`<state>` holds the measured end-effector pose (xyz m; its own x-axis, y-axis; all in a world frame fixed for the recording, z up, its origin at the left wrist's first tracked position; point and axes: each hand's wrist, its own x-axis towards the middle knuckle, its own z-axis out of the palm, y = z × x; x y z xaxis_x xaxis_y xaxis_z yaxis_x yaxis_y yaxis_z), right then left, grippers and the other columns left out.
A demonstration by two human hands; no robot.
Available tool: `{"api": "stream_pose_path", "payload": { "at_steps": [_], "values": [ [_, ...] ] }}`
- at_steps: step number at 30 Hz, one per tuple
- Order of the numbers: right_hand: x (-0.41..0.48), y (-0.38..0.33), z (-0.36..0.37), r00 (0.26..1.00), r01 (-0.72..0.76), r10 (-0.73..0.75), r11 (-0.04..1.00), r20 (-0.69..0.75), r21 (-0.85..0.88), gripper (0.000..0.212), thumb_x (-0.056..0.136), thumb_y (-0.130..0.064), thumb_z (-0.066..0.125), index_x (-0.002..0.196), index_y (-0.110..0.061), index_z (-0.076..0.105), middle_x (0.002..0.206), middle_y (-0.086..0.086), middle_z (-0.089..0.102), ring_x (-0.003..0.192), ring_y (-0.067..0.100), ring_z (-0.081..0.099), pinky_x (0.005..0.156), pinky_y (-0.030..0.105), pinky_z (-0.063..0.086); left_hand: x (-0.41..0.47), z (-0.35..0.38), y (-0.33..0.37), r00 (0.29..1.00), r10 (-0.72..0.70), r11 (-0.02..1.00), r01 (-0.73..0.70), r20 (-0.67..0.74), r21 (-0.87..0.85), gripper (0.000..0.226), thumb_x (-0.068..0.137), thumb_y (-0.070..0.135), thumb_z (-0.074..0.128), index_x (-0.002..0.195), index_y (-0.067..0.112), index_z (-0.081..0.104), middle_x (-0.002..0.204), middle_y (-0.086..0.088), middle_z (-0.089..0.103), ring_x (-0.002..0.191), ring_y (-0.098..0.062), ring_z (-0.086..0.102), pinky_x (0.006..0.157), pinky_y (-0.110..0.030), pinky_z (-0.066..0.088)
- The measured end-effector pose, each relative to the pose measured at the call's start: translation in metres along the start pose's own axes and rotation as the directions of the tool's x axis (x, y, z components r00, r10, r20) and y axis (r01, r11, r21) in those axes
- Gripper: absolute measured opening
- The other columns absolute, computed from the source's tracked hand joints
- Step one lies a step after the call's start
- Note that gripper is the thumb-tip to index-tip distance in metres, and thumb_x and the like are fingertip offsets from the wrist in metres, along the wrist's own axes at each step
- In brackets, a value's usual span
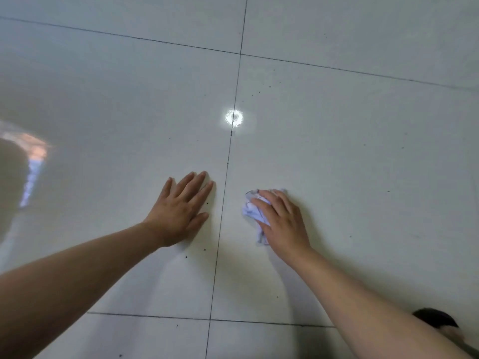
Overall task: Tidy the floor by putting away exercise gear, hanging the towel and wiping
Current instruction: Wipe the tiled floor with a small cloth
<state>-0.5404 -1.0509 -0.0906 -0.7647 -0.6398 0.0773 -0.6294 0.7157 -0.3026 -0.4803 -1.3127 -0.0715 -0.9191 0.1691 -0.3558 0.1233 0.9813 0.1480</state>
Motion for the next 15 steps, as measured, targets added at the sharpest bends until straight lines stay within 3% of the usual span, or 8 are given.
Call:
{"api": "stream_pose_path", "payload": {
  "at_steps": [2,4,7,10,13,15],
  "values": [
    [-0.006,0.024,-0.011,0.981,-0.189,0.190,0.982,-0.051,0.022,0.045,0.075,-0.025,0.047,0.120,-0.024,0.054,0.130,-0.001,0.054,0.120,0.025,0.048,0.093,0.035,0.040,0.002,0.002,0.003,1.000,-0.008,1.000,0.008,0.009,0.020,0.067,0.092,0.054,0.013,0.148,0.018,0.015,0.156,-0.009,0.014,0.143,-0.031,0.015,0.110,-0.058,0.018],
    [-0.004,0.044,-0.019,0.957,-0.269,0.271,0.963,-0.102,0.034,0.043,0.077,-0.024,0.046,0.118,-0.024,0.057,0.129,-0.001,0.054,0.118,0.024,0.048,0.091,0.033,0.037,0.002,0.000,0.002,1.000,-0.008,0.999,0.007,0.018,0.048,0.067,0.093,0.056,0.010,0.148,0.018,0.015,0.156,-0.009,0.017,0.142,-0.030,0.018,0.109,-0.057,0.021],
    [0.016,0.060,-0.027,0.937,-0.280,0.294,0.955,-0.189,0.096,0.038,0.080,-0.021,0.051,0.117,-0.020,0.059,0.126,0.001,0.056,0.114,0.021,0.045,0.087,0.032,0.036,0.003,-0.011,-0.001,0.999,0.011,0.997,-0.014,0.044,0.070,0.070,0.092,0.059,0.005,0.148,0.019,0.015,0.155,-0.009,0.019,0.141,-0.030,0.023,0.108,-0.054,0.025],
    [0.049,0.071,-0.031,0.915,-0.291,0.307,0.951,-0.260,0.101,0.035,0.082,-0.019,0.053,0.116,-0.016,0.061,0.124,0.003,0.057,0.113,0.022,0.044,0.082,0.030,0.036,0.015,-0.030,-0.002,0.994,0.088,0.986,-0.097,0.067,0.133,0.066,0.093,0.057,0.013,0.147,0.021,0.022,0.154,-0.008,0.024,0.138,-0.030,0.032,0.105,-0.052,0.032],
    [0.071,0.082,-0.029,0.908,-0.347,0.359,0.933,-0.216,0.093,0.041,0.077,-0.014,0.061,0.117,-0.014,0.060,0.125,0.005,0.057,0.113,0.029,0.049,0.083,0.037,0.044,0.045,-0.051,0.010,0.987,0.143,0.969,-0.156,0.077,0.194,0.065,0.092,0.056,0.015,0.148,0.022,0.020,0.154,-0.008,0.024,0.137,-0.029,0.033,0.105,-0.051,0.033],
    [0.069,0.084,-0.026,0.935,-0.306,0.315,0.949,-0.164,0.075,0.041,0.080,-0.024,0.055,0.120,-0.015,0.059,0.128,0.005,0.055,0.116,0.031,0.050,0.086,0.039,0.045,0.069,-0.059,0.033,0.993,0.109,0.978,-0.114,0.039,0.172,0.068,0.089,0.058,0.007,0.149,0.025,0.011,0.157,-0.006,0.013,0.143,-0.027,0.021,0.111,-0.049,0.024]
  ]
}}
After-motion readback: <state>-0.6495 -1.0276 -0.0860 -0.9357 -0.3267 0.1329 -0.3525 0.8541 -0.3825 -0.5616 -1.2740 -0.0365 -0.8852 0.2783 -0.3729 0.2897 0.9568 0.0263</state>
